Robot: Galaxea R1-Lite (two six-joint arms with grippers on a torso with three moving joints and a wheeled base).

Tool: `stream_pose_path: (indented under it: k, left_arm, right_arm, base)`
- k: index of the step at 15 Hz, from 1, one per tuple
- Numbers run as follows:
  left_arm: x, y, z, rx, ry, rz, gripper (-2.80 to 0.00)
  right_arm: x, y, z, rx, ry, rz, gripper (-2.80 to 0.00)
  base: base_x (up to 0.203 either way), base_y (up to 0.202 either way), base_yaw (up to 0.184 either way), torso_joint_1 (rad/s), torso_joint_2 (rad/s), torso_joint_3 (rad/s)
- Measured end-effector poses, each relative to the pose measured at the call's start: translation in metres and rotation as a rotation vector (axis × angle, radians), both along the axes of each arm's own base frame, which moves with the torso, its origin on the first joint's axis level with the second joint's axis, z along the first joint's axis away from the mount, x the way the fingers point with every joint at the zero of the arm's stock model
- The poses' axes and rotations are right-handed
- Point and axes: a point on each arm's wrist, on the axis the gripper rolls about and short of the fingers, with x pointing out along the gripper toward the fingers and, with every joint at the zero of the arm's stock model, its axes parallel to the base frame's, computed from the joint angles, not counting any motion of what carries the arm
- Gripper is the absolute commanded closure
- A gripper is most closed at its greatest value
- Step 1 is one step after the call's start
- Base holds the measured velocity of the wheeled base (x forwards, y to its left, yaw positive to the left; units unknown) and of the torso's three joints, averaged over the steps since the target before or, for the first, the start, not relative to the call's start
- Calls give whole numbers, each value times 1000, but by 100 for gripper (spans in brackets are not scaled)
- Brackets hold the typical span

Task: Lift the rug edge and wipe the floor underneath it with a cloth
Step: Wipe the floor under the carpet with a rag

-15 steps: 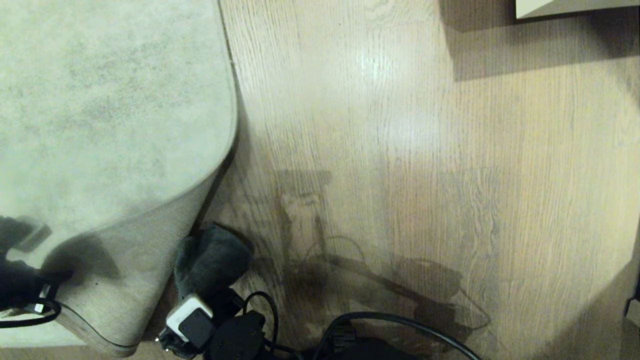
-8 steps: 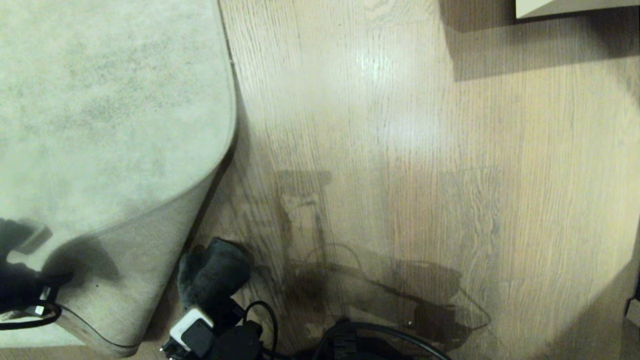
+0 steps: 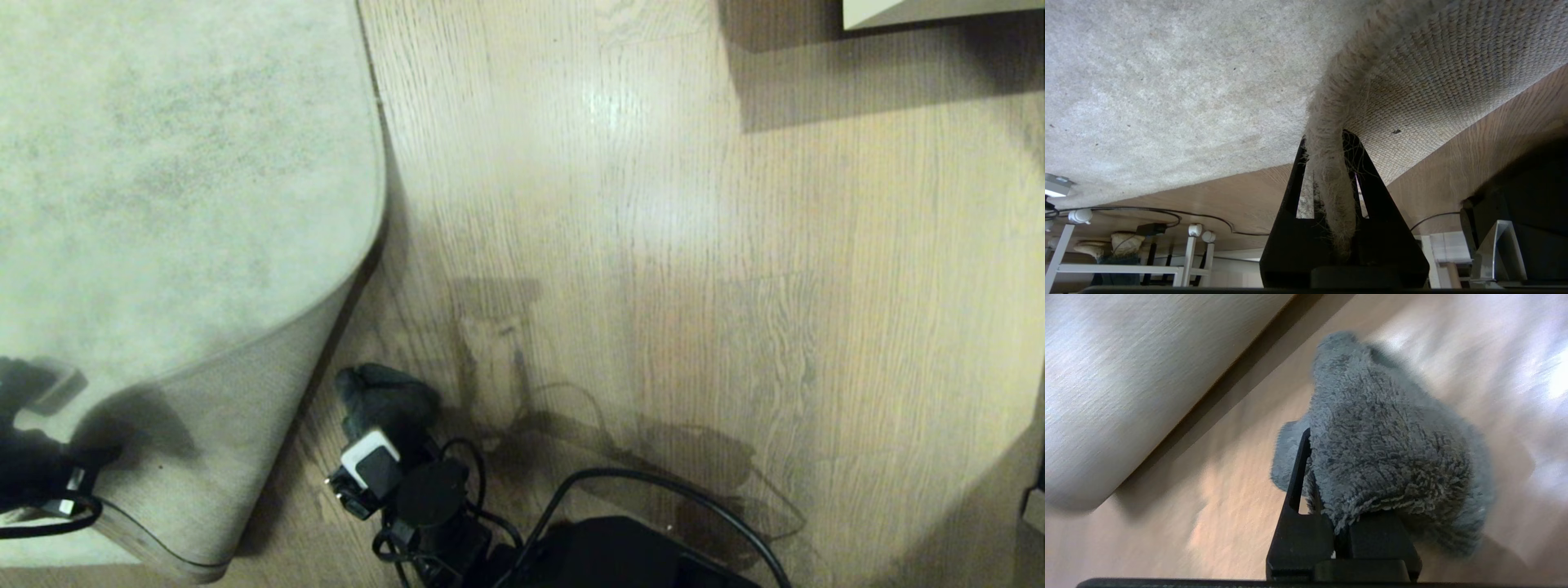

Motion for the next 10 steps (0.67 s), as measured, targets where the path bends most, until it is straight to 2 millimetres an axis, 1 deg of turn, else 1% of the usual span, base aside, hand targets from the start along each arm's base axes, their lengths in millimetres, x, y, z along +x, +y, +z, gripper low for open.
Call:
stream_pose_path:
  k: [3,6,8,10]
  left_arm:
    - [0,0,-1,-1,3,-1,0]
    - [1,0,-1,-2,4,-2,0]
    - [1,0,-1,-2,4,-3,0]
    - [1,0,-1,-1,4,-2,0]
  right_arm:
    - [21,-11,22,22,-40,-49,0]
    - [32,-18,47,46,-77,-75,0]
    - [32,-20,64,62,-106,-78,0]
    - [23,-16,80,82,-127,-59,0]
  base:
    - [0,0,0,0,0,0]
    - [0,0,0,0,0,0]
    - [0,0,0,0,0,0]
    - [0,0,0,0,0,0]
